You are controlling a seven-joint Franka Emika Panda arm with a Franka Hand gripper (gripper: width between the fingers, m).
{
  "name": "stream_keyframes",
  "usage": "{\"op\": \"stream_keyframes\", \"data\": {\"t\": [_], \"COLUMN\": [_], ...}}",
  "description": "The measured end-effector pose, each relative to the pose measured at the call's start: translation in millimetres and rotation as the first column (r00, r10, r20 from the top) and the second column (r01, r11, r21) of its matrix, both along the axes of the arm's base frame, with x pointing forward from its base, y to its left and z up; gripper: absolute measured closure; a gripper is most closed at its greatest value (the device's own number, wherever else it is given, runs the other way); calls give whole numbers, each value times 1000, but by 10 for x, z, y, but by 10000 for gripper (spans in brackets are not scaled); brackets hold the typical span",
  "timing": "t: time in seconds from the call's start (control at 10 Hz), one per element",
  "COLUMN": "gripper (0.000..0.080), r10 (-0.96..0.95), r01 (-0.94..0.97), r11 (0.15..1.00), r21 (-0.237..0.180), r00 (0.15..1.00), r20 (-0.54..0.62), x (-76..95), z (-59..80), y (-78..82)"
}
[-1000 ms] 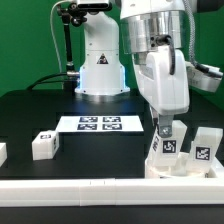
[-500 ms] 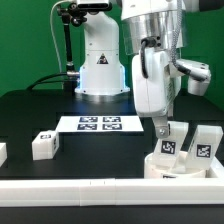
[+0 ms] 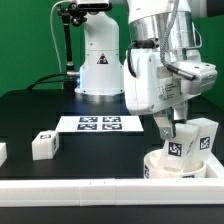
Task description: Assemble stool
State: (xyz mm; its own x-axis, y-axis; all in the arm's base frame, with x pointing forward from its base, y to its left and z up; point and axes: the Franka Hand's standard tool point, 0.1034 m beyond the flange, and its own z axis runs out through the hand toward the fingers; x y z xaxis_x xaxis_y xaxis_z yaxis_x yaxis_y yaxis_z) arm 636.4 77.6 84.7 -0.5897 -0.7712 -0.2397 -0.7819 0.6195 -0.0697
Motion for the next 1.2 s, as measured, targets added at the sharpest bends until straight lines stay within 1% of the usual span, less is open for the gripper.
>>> {"op": "stream_keyframes", "data": {"t": [0.2, 0.5, 0.6, 0.7, 0.8, 0.9, 1.0, 1.1, 1.2], "gripper": [459, 459, 459, 459, 368, 238, 170, 170, 154], "r10": [-36, -137, -157, -138, -122, -77, -58, -45, -34], "r01": [36, 135, 154, 135, 119, 75, 56, 42, 31], "r11": [999, 987, 983, 987, 989, 993, 994, 994, 994], "r21": [29, 83, 96, 92, 89, 86, 95, 100, 107], "r00": [999, 990, 987, 990, 992, 997, 998, 999, 999], "r20": [3, 22, 20, 24, 27, 29, 21, 22, 29], "x": [-6, -14, -15, -16, -17, -17, -16, -8, 9], "z": [-4, -8, -9, -10, -8, 11, 52, 101, 181], "y": [43, 118, 122, 126, 123, 101, 83, 84, 94]}}
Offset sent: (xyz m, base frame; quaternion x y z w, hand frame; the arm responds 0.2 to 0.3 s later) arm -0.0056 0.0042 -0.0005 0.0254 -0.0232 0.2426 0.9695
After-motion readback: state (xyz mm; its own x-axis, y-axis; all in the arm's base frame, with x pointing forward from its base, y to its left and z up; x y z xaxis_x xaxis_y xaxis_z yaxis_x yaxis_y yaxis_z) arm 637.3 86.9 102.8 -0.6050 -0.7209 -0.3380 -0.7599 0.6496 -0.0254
